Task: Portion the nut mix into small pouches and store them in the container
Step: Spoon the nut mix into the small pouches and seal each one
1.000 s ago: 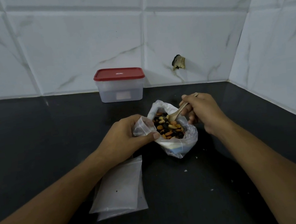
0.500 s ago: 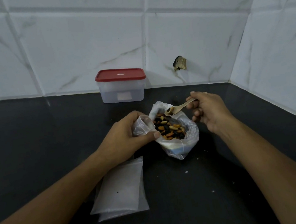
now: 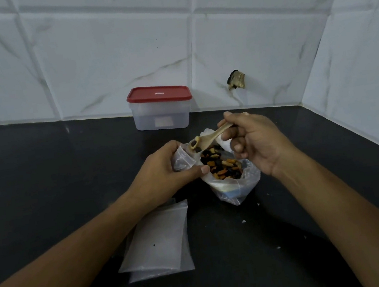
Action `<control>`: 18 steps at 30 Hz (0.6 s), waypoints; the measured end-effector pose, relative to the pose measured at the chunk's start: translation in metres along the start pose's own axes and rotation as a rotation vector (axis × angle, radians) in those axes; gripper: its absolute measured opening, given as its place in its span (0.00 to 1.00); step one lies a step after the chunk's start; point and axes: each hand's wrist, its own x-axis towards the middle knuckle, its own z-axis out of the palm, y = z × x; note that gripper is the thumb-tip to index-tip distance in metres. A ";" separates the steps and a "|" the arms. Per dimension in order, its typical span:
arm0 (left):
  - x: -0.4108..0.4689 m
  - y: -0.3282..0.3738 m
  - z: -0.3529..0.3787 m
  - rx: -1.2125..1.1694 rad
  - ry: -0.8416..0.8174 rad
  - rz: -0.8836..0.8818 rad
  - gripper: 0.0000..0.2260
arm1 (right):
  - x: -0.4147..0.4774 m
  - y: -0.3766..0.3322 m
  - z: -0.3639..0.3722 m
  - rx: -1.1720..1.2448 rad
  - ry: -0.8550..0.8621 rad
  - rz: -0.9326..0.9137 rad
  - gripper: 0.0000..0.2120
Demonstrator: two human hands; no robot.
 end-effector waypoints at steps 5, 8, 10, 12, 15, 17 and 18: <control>0.000 -0.003 0.000 -0.008 0.020 0.016 0.22 | -0.007 0.004 0.014 -0.215 -0.203 -0.064 0.08; 0.000 -0.003 0.000 -0.004 0.025 0.019 0.24 | -0.009 0.006 0.018 -0.296 -0.320 -0.097 0.06; 0.000 -0.003 0.000 -0.005 0.033 0.022 0.25 | -0.010 0.006 0.019 -0.320 -0.358 -0.107 0.06; 0.001 -0.004 0.001 -0.016 0.037 0.017 0.23 | -0.010 0.004 0.017 -0.310 -0.341 -0.117 0.06; 0.002 -0.005 0.000 -0.032 0.036 -0.002 0.20 | -0.007 0.000 0.011 -0.206 -0.250 -0.129 0.07; 0.002 -0.005 0.000 -0.032 0.036 -0.010 0.21 | -0.004 -0.001 0.005 -0.113 -0.183 -0.122 0.08; 0.003 -0.004 -0.001 -0.027 0.038 -0.014 0.21 | -0.002 -0.001 0.003 -0.071 -0.153 -0.114 0.09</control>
